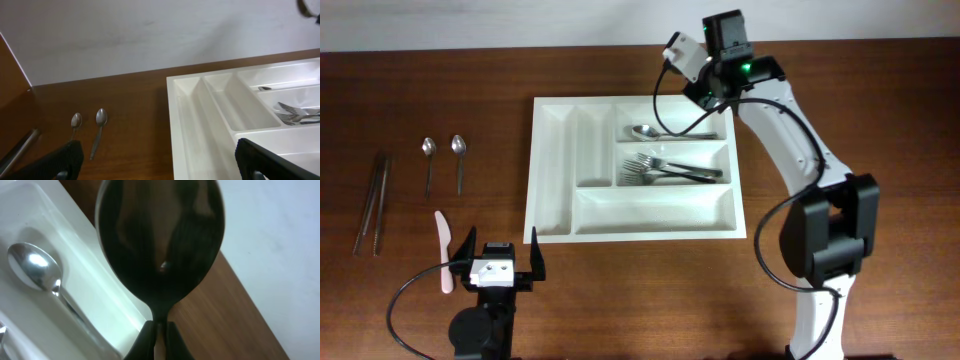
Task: Pack container
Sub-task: 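Lift the spoon and carry it left over the tray's top compartment, then lower the spoon into the top compartment and release it, then withdraw the right gripper to the table's right side, then move the left gripper left over the metal chopsticks, then lower the left gripper onto the chopsticks and close on them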
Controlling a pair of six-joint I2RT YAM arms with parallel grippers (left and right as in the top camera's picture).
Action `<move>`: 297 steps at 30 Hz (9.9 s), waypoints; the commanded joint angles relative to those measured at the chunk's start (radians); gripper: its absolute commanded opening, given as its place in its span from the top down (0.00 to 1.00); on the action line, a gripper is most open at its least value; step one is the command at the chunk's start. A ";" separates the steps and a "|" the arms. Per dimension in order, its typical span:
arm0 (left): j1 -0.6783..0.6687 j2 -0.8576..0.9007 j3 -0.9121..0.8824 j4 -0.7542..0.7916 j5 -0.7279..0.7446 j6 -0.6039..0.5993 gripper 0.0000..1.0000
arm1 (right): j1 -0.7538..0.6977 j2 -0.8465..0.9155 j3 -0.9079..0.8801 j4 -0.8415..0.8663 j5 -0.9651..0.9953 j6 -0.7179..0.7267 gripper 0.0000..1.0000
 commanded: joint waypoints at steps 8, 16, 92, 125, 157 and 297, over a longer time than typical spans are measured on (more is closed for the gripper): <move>0.004 -0.008 -0.006 -0.001 -0.003 0.013 0.01 | 0.021 0.055 0.019 0.010 -0.043 -0.031 0.96; 0.004 -0.008 -0.006 -0.001 -0.003 0.013 0.01 | 0.021 0.063 0.013 -0.071 -0.055 -0.143 0.96; 0.004 -0.008 -0.006 -0.001 -0.003 0.013 0.01 | -0.140 -0.011 0.608 -0.654 0.089 0.298 0.01; 0.004 -0.008 -0.006 -0.001 -0.003 0.013 0.01 | -0.801 -0.511 -0.186 -0.674 -0.174 0.621 0.01; 0.004 -0.008 -0.006 0.000 -0.003 0.013 0.01 | -0.800 -0.575 -0.919 -0.072 -0.016 0.661 0.01; 0.706 2.292 1.902 -0.973 0.043 0.510 0.01 | -0.800 -0.575 -0.919 -0.072 -0.016 0.661 0.01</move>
